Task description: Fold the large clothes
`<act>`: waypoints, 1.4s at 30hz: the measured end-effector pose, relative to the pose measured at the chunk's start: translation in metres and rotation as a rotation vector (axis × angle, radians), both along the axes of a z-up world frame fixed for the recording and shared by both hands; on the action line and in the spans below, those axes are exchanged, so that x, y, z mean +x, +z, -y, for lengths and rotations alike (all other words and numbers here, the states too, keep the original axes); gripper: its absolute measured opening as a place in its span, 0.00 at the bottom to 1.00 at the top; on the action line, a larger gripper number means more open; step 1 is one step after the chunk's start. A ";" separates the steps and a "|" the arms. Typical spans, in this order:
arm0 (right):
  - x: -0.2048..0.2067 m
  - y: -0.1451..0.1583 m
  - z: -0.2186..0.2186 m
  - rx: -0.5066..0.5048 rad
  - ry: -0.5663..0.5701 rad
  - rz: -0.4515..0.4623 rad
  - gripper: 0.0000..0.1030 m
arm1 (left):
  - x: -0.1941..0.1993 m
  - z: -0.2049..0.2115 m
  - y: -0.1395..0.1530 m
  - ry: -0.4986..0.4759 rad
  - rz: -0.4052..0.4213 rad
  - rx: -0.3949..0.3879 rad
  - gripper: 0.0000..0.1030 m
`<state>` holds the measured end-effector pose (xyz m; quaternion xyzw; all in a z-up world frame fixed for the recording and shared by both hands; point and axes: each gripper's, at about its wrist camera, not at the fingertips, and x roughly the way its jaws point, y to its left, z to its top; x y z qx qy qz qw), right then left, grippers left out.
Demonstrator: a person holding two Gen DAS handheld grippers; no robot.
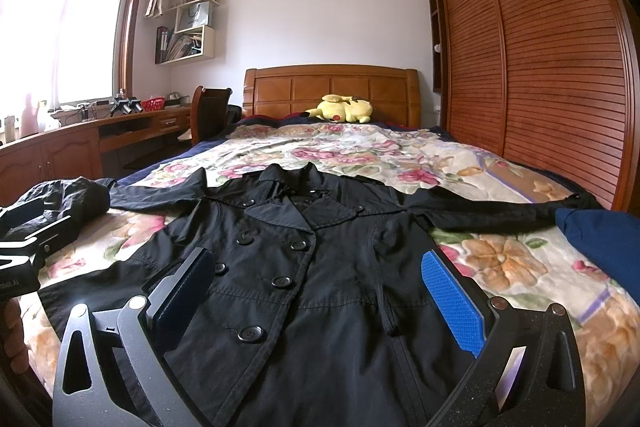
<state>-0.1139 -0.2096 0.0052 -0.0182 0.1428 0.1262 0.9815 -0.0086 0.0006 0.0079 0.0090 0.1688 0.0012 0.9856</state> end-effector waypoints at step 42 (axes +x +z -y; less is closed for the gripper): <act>0.028 0.001 -0.037 -0.008 0.144 -0.076 1.00 | 0.032 -0.061 -0.011 0.096 -0.100 0.040 1.00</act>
